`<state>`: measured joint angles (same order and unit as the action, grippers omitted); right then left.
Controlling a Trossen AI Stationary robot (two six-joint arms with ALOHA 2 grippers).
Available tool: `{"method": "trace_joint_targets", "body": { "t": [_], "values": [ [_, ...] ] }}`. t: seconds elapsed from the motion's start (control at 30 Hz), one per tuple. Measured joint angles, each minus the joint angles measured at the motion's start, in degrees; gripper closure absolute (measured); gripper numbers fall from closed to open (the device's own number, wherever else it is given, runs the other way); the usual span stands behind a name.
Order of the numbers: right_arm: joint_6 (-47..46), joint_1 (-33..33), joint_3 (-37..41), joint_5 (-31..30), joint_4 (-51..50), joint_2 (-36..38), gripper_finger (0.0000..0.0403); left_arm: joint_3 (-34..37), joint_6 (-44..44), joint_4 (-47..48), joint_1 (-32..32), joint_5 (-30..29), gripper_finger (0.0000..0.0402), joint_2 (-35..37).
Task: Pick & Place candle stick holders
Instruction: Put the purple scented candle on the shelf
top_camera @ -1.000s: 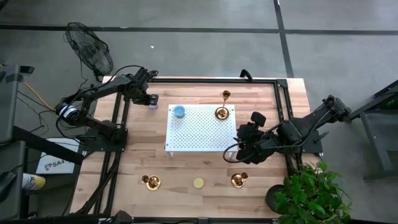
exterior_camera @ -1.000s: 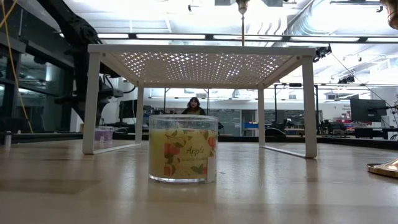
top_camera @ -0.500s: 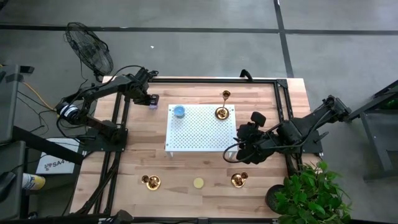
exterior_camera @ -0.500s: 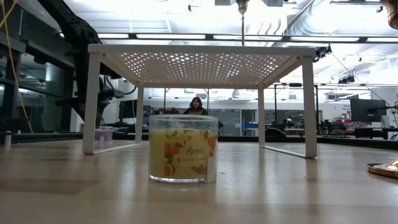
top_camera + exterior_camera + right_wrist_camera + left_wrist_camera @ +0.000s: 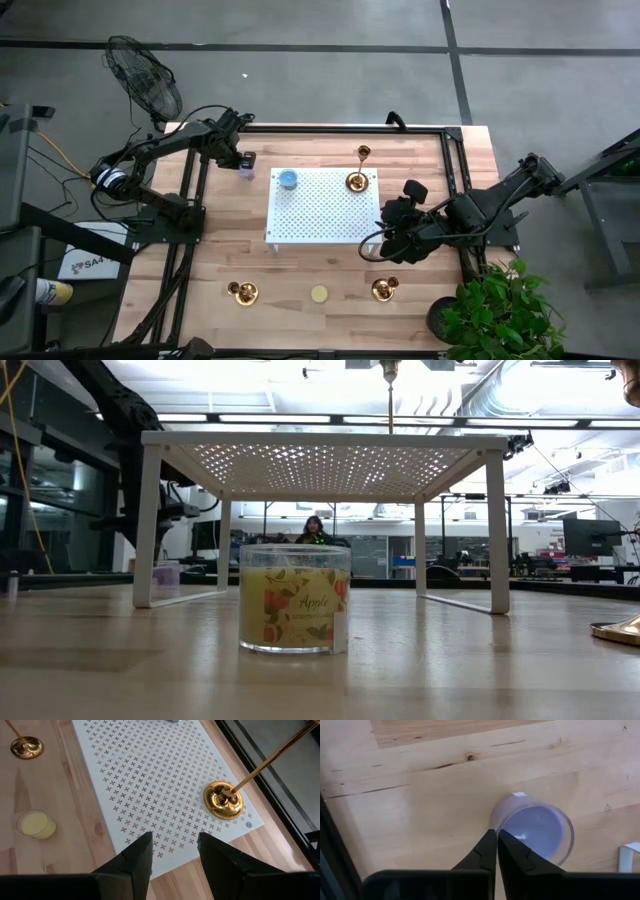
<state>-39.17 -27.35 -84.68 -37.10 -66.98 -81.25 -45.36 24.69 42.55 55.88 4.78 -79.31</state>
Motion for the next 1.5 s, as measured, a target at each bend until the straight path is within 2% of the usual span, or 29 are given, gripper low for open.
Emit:
{"method": "trace_joint_targets", "body": {
  "t": [0.37,0.63,0.93,1.13,1.33,1.5],
  "values": [
    [0.1,0.0,0.0,1.3,0.0,0.0,0.0249,-0.1,-3.3,0.8,0.0,0.9,0.0399,0.0],
    [-3.7,-0.6,0.0,6.0,-0.3,0.6,0.0249,-5.9,-7.1,7.6,0.0,-0.4,0.0401,0.0],
    [-8.8,-2.3,0.0,7.0,-5.1,2.4,0.0249,-17.0,-14.1,20.2,0.0,0.6,0.0401,0.0],
    [-13.4,-5.4,0.0,4.1,-9.8,3.7,0.0249,-26.7,-17.0,29.3,-0.2,0.7,0.0401,0.0],
    [-14.0,-7.3,0.0,-0.1,-11.5,3.7,0.0249,-38.6,-16.9,34.1,-3.3,0.8,0.0401,0.0],
    [-14.1,-7.5,0.0,-0.4,-14.5,3.7,0.0249,-47.8,-14.0,36.0,-7.6,0.9,0.0401,0.0]
  ]
}}
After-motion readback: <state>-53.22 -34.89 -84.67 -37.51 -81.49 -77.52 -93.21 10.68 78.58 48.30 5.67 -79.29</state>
